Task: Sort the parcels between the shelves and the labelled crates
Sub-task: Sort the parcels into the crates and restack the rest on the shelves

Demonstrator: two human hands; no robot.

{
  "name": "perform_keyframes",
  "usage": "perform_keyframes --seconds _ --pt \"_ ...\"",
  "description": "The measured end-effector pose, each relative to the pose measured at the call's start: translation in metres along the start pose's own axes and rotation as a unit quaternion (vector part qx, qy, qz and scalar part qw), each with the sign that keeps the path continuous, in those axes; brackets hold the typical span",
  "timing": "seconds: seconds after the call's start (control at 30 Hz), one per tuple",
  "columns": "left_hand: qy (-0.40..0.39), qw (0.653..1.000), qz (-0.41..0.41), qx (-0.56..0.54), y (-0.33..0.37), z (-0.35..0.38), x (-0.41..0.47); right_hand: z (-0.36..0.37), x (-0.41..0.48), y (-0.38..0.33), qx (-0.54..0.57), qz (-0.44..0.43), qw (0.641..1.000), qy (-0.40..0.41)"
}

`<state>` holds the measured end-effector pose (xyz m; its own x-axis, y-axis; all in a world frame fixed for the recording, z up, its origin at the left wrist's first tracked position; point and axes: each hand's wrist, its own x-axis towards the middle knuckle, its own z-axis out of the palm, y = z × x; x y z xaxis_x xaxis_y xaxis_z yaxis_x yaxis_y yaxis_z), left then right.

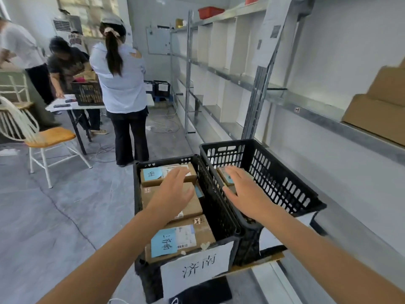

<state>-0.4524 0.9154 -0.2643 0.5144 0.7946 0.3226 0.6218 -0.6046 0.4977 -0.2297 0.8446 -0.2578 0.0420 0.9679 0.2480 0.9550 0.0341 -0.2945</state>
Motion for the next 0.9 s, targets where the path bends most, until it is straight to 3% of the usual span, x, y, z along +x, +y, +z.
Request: perform_keyframes --seconds 0.43,0.9 --pt "-0.035 0.979 0.201 -0.017 0.125 0.008 0.029 -0.107 -0.091 0.029 -0.082 0.09 0.985 0.126" --pt "-0.053 0.905 0.412 -0.09 0.317 0.045 0.066 -0.271 -0.221 0.094 -0.198 0.27 0.91 0.246"
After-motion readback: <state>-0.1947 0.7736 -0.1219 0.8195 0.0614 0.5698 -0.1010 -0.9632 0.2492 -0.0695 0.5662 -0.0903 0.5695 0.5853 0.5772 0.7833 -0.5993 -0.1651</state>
